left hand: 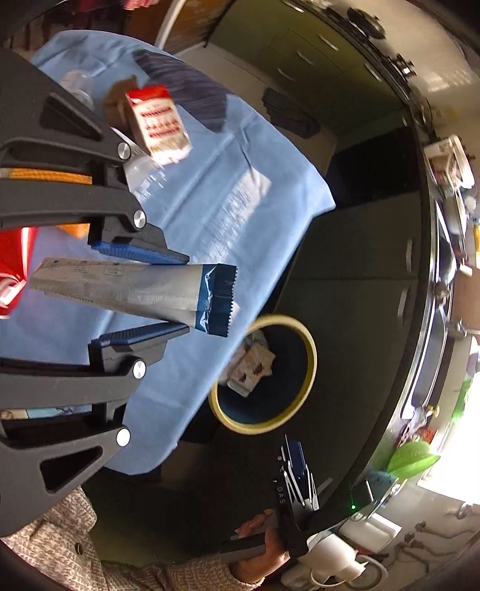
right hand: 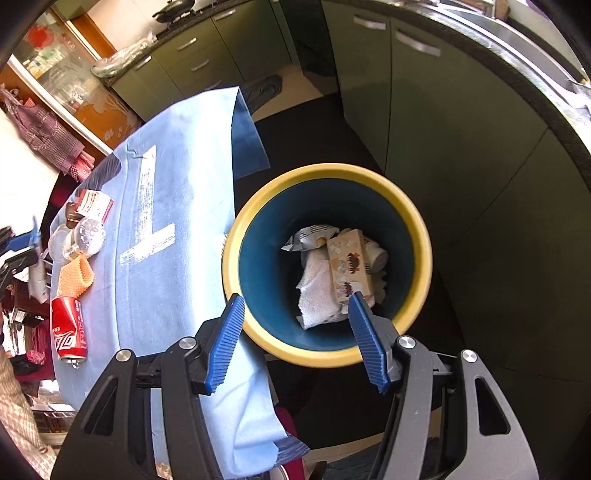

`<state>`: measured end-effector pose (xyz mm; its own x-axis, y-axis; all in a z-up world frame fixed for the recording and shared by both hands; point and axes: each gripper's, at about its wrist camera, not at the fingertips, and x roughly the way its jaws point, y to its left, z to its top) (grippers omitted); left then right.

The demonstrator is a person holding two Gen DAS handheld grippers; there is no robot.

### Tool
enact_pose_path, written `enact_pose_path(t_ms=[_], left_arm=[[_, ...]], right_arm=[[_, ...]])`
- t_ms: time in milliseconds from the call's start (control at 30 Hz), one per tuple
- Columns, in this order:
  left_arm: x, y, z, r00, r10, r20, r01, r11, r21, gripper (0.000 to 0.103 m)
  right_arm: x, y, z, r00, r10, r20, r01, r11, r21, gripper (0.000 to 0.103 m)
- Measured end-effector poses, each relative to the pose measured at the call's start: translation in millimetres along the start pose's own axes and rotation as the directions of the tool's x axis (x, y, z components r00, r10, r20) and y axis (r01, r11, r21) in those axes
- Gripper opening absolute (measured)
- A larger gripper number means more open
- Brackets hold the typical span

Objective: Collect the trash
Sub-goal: 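Carry the toothpaste tube over the bin and release it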

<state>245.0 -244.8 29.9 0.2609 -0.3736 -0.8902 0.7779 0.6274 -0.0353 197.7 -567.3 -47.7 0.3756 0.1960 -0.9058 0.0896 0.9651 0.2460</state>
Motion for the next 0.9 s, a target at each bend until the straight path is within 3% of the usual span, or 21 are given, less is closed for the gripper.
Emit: enact_pose_path(t_ms=[267,433,500,533,567,700,800,900], left_arm=[[93,-93,103,0.995,-0.095,-0.032,0.099,0.982,0.164,0.03],[160,-121,139,0.994,-0.098,-0.051,0.105,0.982,0.155,0.033],[180,-127,145,0.996,-0.07,-0.063,0.079,0.986,0.145,0.043],[187,-128,145,0.996,-0.055,-0.064,0.064,0.988,0.139,0.055],[190,-129,144,0.997,-0.046,-0.066,0.055,0.989,0.134,0.056],[169,-124,138,0.997,-0.066,-0.042,0.07,0.992,0.107,0.056],[122,-112,122,0.997,-0.069,0.035,0.066,0.995,0.082,0.057],[66,-94,92,0.99,-0.053,0.132,0.05,0.998,0.031,0.067]], right_arm=[[-30,-41,-36,1.0,-0.004,0.029,0.003,0.999,0.044,0.059],[-40,-69,-60,0.999,-0.019,0.029,0.016,0.995,0.098,0.063],[-43,-77,-68,0.999,-0.022,0.028,0.019,0.993,0.114,0.064],[-44,-80,-71,0.999,-0.024,0.029,0.02,0.993,0.117,0.064],[-45,-81,-73,0.999,-0.024,0.03,0.021,0.993,0.12,0.064],[-45,-79,-79,1.0,-0.02,0.02,0.018,0.994,0.106,0.064],[-40,-69,-75,1.0,-0.018,0.005,0.018,0.997,0.078,0.065],[-33,-51,-70,1.0,-0.01,-0.018,0.011,0.999,0.038,0.067]])
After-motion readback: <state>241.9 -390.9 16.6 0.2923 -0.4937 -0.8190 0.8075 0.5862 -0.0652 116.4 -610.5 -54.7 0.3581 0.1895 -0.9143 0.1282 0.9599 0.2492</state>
